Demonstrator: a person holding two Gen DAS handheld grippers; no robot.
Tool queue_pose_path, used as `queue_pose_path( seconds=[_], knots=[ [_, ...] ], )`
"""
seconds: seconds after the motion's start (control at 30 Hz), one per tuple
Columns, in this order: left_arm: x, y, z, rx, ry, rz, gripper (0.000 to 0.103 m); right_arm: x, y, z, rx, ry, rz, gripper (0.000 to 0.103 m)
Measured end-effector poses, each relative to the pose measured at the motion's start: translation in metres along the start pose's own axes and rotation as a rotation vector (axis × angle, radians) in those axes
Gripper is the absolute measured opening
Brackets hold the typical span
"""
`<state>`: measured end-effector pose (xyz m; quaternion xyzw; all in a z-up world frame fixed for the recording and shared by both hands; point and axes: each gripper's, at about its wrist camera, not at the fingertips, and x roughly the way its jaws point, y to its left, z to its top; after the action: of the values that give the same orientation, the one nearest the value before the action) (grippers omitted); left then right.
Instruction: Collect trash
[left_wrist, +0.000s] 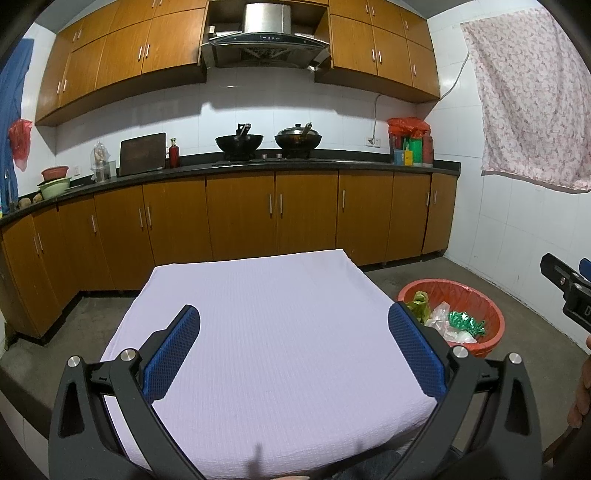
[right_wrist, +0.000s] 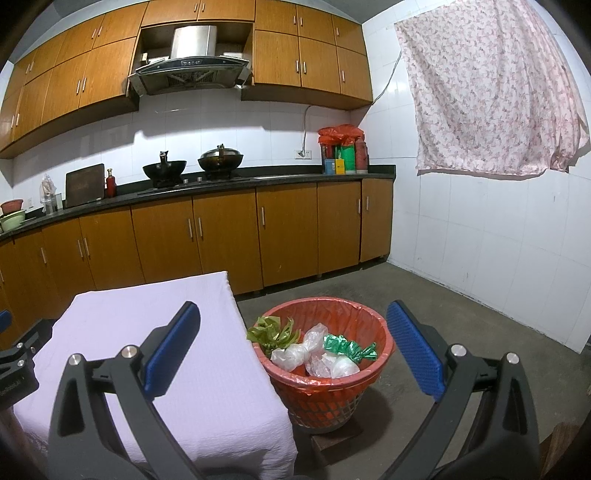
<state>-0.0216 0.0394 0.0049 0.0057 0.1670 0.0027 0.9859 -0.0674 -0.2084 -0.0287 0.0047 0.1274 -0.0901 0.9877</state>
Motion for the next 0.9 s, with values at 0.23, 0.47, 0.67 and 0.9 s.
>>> queue_pose_path(
  seconds=[0.23, 0.47, 0.67, 0.9],
  knots=[
    [0.0003, 0.0006, -0.0017, -0.005, 0.003, -0.001, 0.101, -0.0001, 0.0005, 0.0002, 0.0, 0.0, 0.0, 0.099],
    [0.0011, 0.0025, -0.0041, -0.01, 0.003, -0.002, 0.101, -0.0003, 0.0009, 0.0002, 0.001, 0.0, -0.001, 0.099],
    [0.0012, 0.0032, -0.0041, -0.012, 0.004, -0.003, 0.101, -0.0004, 0.0005, 0.0007, 0.0, 0.001, 0.0, 0.099],
    [0.0009, 0.0026, -0.0046, -0.01, 0.004, -0.003, 0.101, -0.0005, 0.0005, 0.0009, 0.001, 0.001, 0.0, 0.099]
  ],
)
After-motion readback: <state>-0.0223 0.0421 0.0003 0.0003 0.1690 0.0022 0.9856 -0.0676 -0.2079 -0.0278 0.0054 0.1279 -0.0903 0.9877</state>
